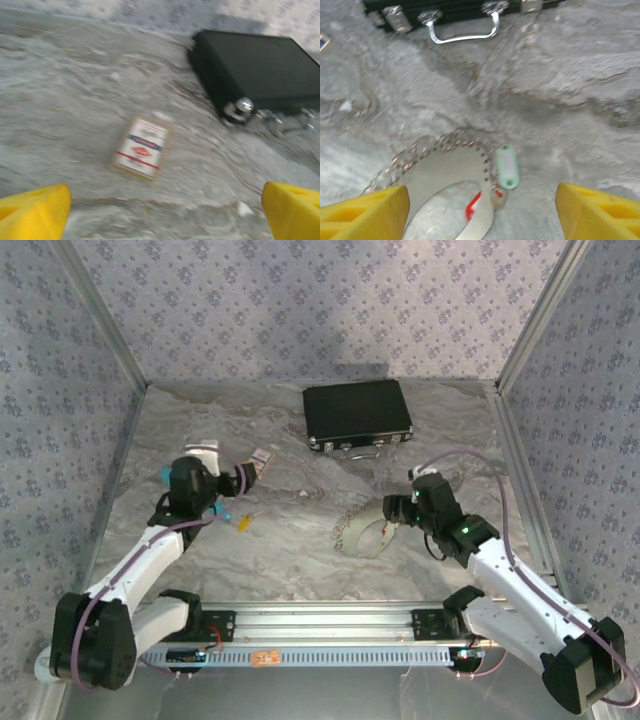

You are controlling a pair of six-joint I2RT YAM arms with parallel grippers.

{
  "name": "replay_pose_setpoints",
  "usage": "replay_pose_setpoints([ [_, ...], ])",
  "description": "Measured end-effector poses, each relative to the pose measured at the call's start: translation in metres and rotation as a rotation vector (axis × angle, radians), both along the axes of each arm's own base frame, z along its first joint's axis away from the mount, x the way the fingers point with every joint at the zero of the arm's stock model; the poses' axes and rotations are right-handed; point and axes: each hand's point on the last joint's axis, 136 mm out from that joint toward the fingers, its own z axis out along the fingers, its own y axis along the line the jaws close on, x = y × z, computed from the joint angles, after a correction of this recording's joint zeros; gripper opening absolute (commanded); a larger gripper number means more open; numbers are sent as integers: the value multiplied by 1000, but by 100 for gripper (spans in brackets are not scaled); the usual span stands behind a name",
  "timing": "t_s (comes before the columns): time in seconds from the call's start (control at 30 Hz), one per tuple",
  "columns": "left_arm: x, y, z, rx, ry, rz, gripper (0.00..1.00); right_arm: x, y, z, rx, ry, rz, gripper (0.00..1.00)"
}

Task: Put the keys on the keyring

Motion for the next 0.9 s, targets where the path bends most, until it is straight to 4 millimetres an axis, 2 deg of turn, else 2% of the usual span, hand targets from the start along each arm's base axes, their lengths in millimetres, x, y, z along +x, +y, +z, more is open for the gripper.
replay_pose_setpoints([
  [0.17,-23,-52,-4,-20,28,-139,96,-37,33,-37,-25,45,148,70],
  [0.3,-39,-79,-14,-44,57,-207,96,-56,53,-56,-43,62,250,66],
  [0.43,-52,-83,-34,-56,110,-212,96,-61,71,-64,-50,73,336,60],
  [0.53,-54,-80,-45,-61,140,-190,96,-65,84,-72,-57,89,418,56],
  [0.7,-55,-77,-51,-74,152,-169,96,-75,102,-87,-96,113,567,52],
  [0.9,-57,-74,-57,-78,164,-152,97,-76,114,-96,-140,93,684,46],
])
